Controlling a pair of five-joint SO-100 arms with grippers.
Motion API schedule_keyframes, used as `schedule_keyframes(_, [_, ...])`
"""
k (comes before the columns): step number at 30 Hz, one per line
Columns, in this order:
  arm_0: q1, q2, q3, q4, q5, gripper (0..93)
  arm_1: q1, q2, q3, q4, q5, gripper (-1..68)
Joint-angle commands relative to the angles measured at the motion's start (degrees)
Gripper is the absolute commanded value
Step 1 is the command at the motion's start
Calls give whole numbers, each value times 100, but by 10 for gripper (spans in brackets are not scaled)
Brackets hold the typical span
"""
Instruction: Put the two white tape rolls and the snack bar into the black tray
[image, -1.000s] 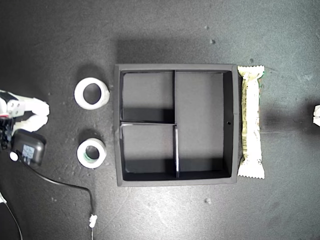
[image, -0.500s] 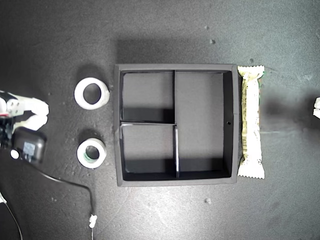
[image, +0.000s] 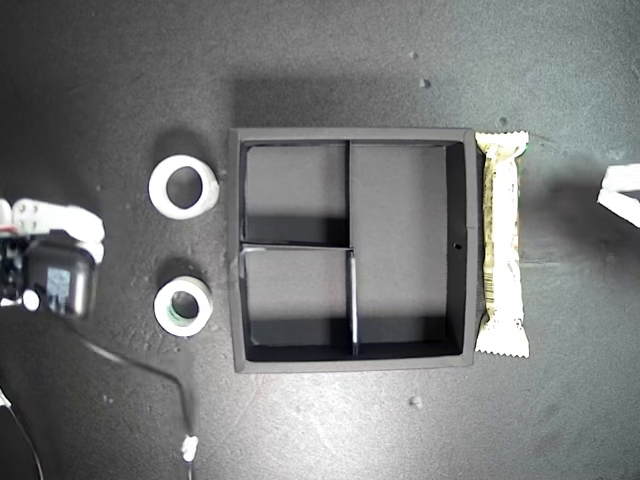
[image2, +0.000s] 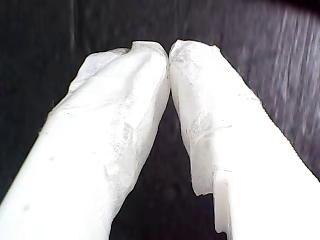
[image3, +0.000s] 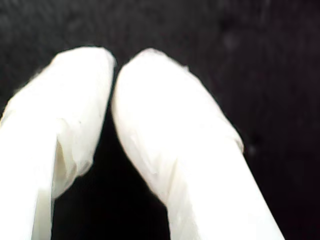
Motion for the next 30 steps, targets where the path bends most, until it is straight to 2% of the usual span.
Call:
schedule_keyframes(1, [308,264,334,-914,844,0,114,44,70,-694,-2646,-3])
schedule_keyframes(3, [237,264,334,-1441,1169,0,176,44,70,-782,-1608,-3])
schedule_keyframes(7, [-70,264,308,-2180,1424,112,237,44,70,-510,589,-4])
schedule_keyframes(9, [-229,272,220,-2461,1749,124,290,18,70,-431,1178,-3])
schedule_keyframes(13, [-492,281,-308,-2241,2452,154,325,9,70,-369,1582,-3])
schedule_keyframes(17, [-668,-246,-870,-1978,2786,183,343,44,62,-527,1591,-4])
schedule_keyframes(20, [-703,-1573,-1503,-2118,2856,190,483,44,-105,-896,1063,-5])
schedule_keyframes(24, [-835,-3604,-2505,-2145,2909,201,624,-35,-1028,-1107,-976,-6])
schedule_keyframes(30, [-905,-5941,-3665,-2435,3103,202,-79,-659,-2180,-1090,-3560,-6])
